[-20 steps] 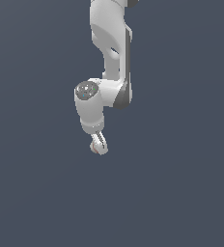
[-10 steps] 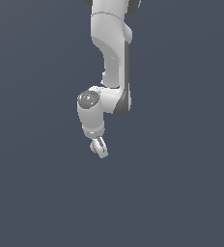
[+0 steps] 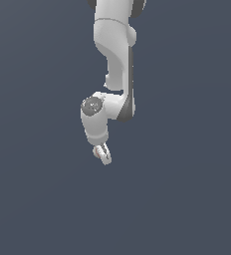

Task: Pick up the object and move it to a goal position.

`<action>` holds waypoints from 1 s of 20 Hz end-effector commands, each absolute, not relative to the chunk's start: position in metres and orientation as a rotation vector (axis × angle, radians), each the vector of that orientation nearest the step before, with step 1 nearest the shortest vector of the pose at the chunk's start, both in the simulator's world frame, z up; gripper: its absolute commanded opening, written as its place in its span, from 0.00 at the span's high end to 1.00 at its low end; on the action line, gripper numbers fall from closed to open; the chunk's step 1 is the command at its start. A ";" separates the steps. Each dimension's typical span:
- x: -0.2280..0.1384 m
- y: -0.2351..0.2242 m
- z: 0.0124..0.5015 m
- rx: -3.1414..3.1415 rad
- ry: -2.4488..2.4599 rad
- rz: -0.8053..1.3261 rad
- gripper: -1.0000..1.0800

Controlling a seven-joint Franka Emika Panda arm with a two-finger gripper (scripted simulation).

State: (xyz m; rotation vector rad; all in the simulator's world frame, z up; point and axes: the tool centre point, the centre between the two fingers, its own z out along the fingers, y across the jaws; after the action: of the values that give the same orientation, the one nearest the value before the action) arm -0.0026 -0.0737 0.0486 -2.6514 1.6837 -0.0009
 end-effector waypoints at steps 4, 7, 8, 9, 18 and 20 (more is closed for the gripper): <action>-0.003 -0.074 0.048 -2.652 1.685 0.000 1.00; -0.002 -0.074 0.049 -2.651 1.684 -0.001 1.00; -0.002 -0.074 0.050 -2.651 1.684 -0.001 1.00; -0.002 -0.074 0.052 -2.651 1.684 -0.001 1.00; 0.003 -0.072 0.098 -2.651 1.685 -0.001 1.00; 0.005 -0.072 0.115 -2.650 1.686 -0.001 1.00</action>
State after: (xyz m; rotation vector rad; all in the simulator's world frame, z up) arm 0.0027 -0.0723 0.1009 -2.6519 1.6861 0.0033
